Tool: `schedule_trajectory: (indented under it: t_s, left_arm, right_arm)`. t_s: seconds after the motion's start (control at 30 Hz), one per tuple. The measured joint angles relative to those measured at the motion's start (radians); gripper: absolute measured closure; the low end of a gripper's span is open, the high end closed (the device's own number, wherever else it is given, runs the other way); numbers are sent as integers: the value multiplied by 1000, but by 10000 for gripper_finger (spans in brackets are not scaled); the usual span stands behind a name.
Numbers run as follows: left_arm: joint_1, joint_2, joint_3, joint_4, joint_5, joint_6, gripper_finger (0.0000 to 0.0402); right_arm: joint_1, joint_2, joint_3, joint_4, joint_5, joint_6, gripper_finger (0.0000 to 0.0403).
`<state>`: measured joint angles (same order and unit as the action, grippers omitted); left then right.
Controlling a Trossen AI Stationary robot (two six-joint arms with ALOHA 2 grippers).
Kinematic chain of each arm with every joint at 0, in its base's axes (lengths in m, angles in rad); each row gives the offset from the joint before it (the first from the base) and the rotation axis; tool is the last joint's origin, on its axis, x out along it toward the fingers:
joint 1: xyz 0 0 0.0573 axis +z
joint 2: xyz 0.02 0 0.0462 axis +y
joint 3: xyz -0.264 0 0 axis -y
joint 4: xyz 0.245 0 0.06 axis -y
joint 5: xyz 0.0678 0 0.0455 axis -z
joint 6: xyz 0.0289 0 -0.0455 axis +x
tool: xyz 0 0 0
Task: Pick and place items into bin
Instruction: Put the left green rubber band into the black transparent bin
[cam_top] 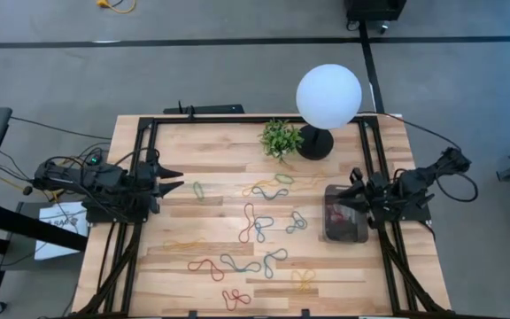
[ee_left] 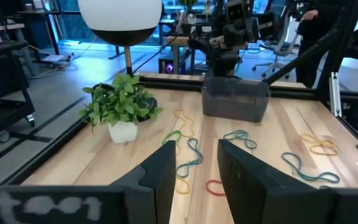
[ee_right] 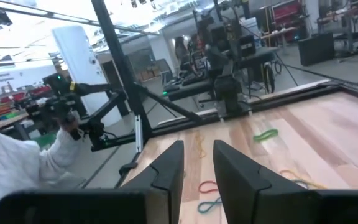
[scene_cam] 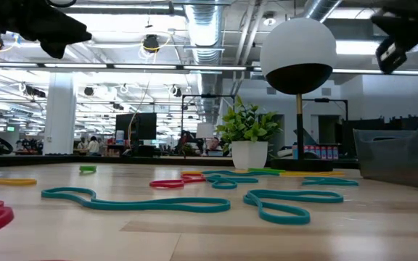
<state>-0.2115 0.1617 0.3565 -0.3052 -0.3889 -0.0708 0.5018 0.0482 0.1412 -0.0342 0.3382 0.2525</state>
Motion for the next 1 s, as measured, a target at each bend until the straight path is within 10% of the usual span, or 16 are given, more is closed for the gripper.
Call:
schedule_trajectory:
  t_s: [0.47, 1.0]
  left_arm:
    - [0, 0, -3, -3, 46, 6, 291]
    - [0, -5, -321, 435, 121, -10, 291]
  right_arm:
    - [-11, -46, -71, 110, -72, -137, 324]
    - [-54, -46, -134, 193, -75, -171, 324]
